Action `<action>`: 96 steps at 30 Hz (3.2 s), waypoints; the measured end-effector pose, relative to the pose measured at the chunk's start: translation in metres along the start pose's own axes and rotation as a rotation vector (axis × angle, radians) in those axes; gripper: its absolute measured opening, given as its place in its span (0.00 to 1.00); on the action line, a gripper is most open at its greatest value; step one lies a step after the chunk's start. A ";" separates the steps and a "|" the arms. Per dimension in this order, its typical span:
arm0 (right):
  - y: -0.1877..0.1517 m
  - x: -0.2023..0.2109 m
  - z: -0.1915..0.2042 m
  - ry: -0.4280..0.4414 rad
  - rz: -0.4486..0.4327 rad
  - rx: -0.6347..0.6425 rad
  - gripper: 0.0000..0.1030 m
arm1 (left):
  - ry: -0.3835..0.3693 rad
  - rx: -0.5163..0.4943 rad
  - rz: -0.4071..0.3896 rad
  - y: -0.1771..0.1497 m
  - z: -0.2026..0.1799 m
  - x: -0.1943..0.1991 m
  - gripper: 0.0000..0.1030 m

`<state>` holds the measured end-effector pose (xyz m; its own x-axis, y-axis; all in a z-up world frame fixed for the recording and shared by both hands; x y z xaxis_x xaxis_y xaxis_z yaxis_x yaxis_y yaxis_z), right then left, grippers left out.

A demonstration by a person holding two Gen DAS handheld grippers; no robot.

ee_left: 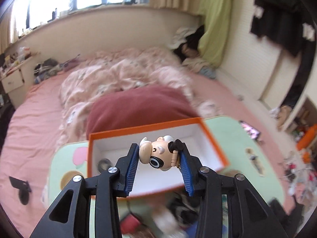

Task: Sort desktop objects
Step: 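Grasp the cartoon-figure keychain in the box with the left gripper, place on table, then grasp the silver metal ring in the box with the right gripper, set on table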

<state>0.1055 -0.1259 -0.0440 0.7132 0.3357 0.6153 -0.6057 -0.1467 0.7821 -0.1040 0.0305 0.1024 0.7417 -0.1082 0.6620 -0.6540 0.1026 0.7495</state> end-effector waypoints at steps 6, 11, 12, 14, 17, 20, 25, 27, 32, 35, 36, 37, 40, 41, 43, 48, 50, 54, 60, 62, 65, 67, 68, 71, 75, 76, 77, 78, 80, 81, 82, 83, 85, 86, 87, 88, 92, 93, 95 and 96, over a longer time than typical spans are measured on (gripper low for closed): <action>0.000 0.000 0.000 0.000 0.000 0.000 0.99 | -0.045 -0.033 0.030 -0.048 -0.020 0.014 0.38; 0.000 0.000 0.000 0.000 0.000 0.000 0.99 | -0.006 0.004 0.013 -0.071 -0.017 -0.002 0.43; -0.001 0.000 0.000 0.000 0.000 0.000 0.99 | -0.021 0.020 0.000 -0.071 -0.015 -0.001 0.52; -0.001 0.000 0.000 0.000 -0.001 0.000 0.99 | -0.034 0.035 -0.045 -0.073 -0.010 0.012 0.68; -0.001 0.000 0.000 -0.001 0.000 0.000 0.99 | 0.009 0.035 -0.125 -0.081 0.000 0.036 0.79; -0.001 0.000 0.000 -0.001 -0.001 0.000 0.99 | 0.052 0.029 -0.135 -0.103 0.013 0.050 0.85; -0.001 0.000 0.000 -0.001 0.000 0.000 0.99 | 0.102 0.021 -0.038 -0.163 0.032 0.042 0.88; -0.001 0.000 0.000 -0.002 0.000 0.000 0.99 | 0.097 0.014 0.007 -0.181 0.033 0.031 0.88; -0.002 0.000 -0.001 -0.005 0.002 0.002 0.99 | 0.146 -0.025 0.055 -0.202 0.029 0.002 1.00; -0.001 0.003 -0.001 -0.005 0.001 0.001 0.99 | 0.145 0.002 0.065 -0.202 0.035 -0.002 1.00; -0.001 0.003 -0.001 -0.006 0.002 0.002 0.99 | 0.145 0.003 0.062 -0.202 0.036 -0.002 1.00; -0.001 0.004 -0.002 -0.006 0.002 0.001 0.99 | 0.145 0.003 0.060 -0.203 0.035 -0.002 1.00; -0.001 0.003 -0.002 -0.007 0.002 0.001 0.99 | 0.145 0.002 0.059 -0.202 0.034 -0.002 1.00; -0.001 0.004 -0.002 -0.007 0.003 0.000 0.99 | 0.145 0.002 0.059 -0.202 0.034 -0.002 1.00; 0.000 0.005 -0.002 -0.004 0.006 -0.005 0.99 | 0.145 0.002 0.059 -0.202 0.034 -0.002 1.00; 0.020 0.021 -0.011 0.072 -0.063 -0.118 0.87 | 0.144 0.003 0.059 -0.202 0.035 -0.002 1.00; 0.047 0.029 -0.012 0.129 -0.104 -0.146 0.76 | 0.144 0.002 0.059 -0.202 0.035 -0.002 1.00; 0.122 0.024 -0.002 0.146 -0.092 -0.134 0.53 | 0.143 0.003 0.059 -0.202 0.036 -0.002 1.00; 0.199 -0.057 0.027 0.354 0.113 -0.218 0.40 | 0.140 0.002 0.055 -0.201 0.036 -0.002 1.00; 0.210 -0.093 0.033 0.366 0.198 -0.225 0.40 | 0.138 0.003 0.050 -0.200 0.035 -0.002 1.00; 0.216 -0.150 0.035 0.372 0.325 -0.259 0.40 | 0.138 0.005 0.043 -0.198 0.035 0.000 1.00; 0.213 -0.174 0.032 0.338 0.369 -0.244 0.40 | 0.137 0.006 0.039 -0.198 0.036 0.000 1.00; 0.209 -0.189 0.031 0.302 0.401 -0.221 0.40 | 0.136 0.006 0.036 -0.198 0.036 0.000 1.00; 0.203 -0.214 0.027 0.267 0.460 -0.200 0.40 | 0.132 0.008 0.029 -0.199 0.037 0.001 1.00; 0.199 -0.222 0.030 0.301 0.479 -0.210 0.40 | 0.131 0.010 0.024 -0.199 0.037 0.001 1.00; 0.199 -0.224 0.033 0.299 0.488 -0.201 0.39 | 0.132 0.010 0.022 -0.199 0.036 0.001 1.00; 0.197 -0.227 0.035 0.286 0.504 -0.188 0.31 | 0.131 0.010 0.022 -0.199 0.036 0.001 1.00; 0.194 -0.231 0.036 0.269 0.521 -0.176 0.24 | 0.131 0.010 0.021 -0.199 0.036 0.001 1.00; 0.190 -0.235 0.039 0.258 0.542 -0.174 0.17 | 0.131 0.011 0.022 -0.199 0.036 0.002 1.00; 0.189 -0.234 0.039 0.267 0.543 -0.183 0.17 | 0.130 0.010 0.021 -0.199 0.035 0.002 1.00; 0.189 -0.233 0.037 0.274 0.536 -0.195 0.17 | 0.130 0.009 0.020 -0.199 0.034 0.003 1.00; 0.190 -0.230 0.034 0.285 0.525 -0.216 0.17 | 0.130 0.009 0.019 -0.200 0.034 0.002 1.00; 0.196 -0.216 0.027 0.313 0.470 -0.260 0.17 | 0.130 0.009 0.019 -0.200 0.034 0.003 1.00; 0.202 -0.201 0.021 0.336 0.422 -0.276 0.17 | 0.130 0.009 0.019 -0.200 0.034 0.002 1.00; 0.207 -0.188 0.019 0.348 0.386 -0.280 0.17 | 0.130 0.009 0.019 -0.200 0.034 0.002 1.00; 0.213 -0.169 0.015 0.361 0.337 -0.278 0.17 | 0.130 0.008 0.019 -0.200 0.034 0.002 1.00; 0.221 -0.063 0.003 0.297 0.158 -0.175 0.17 | 0.130 0.008 0.020 -0.199 0.034 0.002 1.00; 0.217 -0.043 0.002 0.279 0.138 -0.161 0.17 | 0.130 0.008 0.020 -0.200 0.034 0.002 1.00; 0.198 0.001 0.000 0.249 0.101 -0.147 0.17 | 0.132 0.010 0.021 -0.200 0.034 0.002 1.00; 0.185 0.014 0.000 0.249 0.096 -0.153 0.17 | 0.134 0.011 0.022 -0.200 0.035 0.002 1.00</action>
<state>0.0030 -0.1484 0.1093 0.5533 0.5476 0.6277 -0.7255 -0.0535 0.6861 0.0230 -0.0243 -0.0460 0.7400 0.0269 0.6721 -0.6712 0.0931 0.7354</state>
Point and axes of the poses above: each gripper's, at about its wrist camera, not at the fingertips, and x roughly against the way its jaws point, z to its left, y to its top, the point moved 6 cm from there along -x, roughly the way its jaws point, and after that the axes turned 12 degrees about y, right-handed, at the moved point
